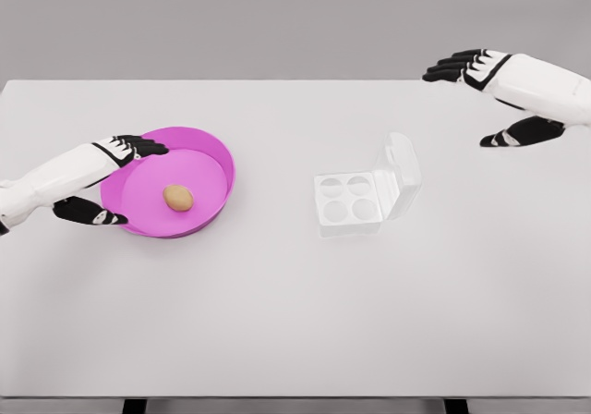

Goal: Pack egg into the box and close the box lid

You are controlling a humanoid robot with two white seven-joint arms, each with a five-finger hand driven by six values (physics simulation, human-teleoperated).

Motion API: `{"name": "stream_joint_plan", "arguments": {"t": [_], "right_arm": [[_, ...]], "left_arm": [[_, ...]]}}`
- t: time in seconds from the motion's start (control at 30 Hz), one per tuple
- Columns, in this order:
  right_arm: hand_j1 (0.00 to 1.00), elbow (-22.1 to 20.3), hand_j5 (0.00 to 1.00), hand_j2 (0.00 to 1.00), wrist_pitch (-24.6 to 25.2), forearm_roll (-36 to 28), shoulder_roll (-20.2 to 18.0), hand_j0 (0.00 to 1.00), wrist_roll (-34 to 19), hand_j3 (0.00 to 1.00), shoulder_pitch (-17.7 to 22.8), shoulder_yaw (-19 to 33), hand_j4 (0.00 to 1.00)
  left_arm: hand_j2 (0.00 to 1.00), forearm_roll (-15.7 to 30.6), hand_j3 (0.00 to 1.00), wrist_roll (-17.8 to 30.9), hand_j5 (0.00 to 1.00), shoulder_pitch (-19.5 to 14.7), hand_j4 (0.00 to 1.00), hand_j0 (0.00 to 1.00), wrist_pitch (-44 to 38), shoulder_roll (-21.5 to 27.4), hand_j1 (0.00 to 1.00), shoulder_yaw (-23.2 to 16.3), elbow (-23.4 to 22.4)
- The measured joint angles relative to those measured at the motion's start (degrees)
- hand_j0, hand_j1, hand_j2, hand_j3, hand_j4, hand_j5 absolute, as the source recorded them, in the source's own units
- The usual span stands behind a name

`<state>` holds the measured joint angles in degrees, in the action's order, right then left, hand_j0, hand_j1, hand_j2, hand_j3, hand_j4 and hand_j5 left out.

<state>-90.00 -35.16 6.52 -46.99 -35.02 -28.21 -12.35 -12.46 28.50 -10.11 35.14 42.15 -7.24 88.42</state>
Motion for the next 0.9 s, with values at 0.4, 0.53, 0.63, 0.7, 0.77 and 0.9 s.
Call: {"name": "stream_joint_plan", "arguments": {"t": [0.4, 0.53, 0.63, 0.7, 0.77, 0.9], "right_arm": [[1.0, 1.7, 1.0, 1.0, -0.1, 1.3, -18.4, 1.0, 0.0, 1.0, 4.0, -5.7, 1.0], [1.0, 2.7, 1.0, 1.0, 0.0, 3.6, -17.3, 1.0, 0.0, 1.0, 5.0, -0.5, 1.0], [1.0, 2.2, 1.0, 1.0, -0.1, 4.1, -16.7, 1.0, 0.0, 1.0, 9.9, 1.9, 1.0], [1.0, 1.6, 1.0, 1.0, -0.1, 4.5, -16.3, 1.0, 0.0, 1.0, 13.0, 3.1, 1.0], [1.0, 0.9, 1.0, 1.0, 0.0, 6.7, -16.1, 1.0, 0.0, 1.0, 14.6, 3.7, 1.0], [1.0, 0.2, 1.0, 1.0, 0.0, 12.9, -15.7, 1.0, 0.0, 1.0, 14.7, 4.2, 1.0]], "left_arm": [[1.0, -10.9, 1.0, 0.7, 1.0, -7.1, 1.0, 1.0, 0.0, -1.2, 1.0, 0.2, 0.5], [1.0, -16.1, 1.0, 3.5, 1.0, -10.5, 1.0, 1.0, 0.0, -3.8, 1.0, 0.0, 0.3], [1.0, -17.4, 1.0, 5.4, 1.0, -11.5, 1.0, 1.0, 0.0, -5.9, 1.0, -0.1, 0.2], [1.0, -17.7, 1.0, 5.9, 1.0, -13.3, 1.0, 1.0, 0.0, -7.0, 1.0, -0.7, -0.1], [1.0, -17.9, 1.0, 6.2, 1.0, -14.2, 1.0, 1.0, 0.0, -8.1, 1.0, -1.7, -1.1], [1.0, -18.7, 1.0, 6.4, 1.0, -14.2, 1.0, 1.0, 0.0, -10.0, 1.0, -3.6, -2.5]]}}
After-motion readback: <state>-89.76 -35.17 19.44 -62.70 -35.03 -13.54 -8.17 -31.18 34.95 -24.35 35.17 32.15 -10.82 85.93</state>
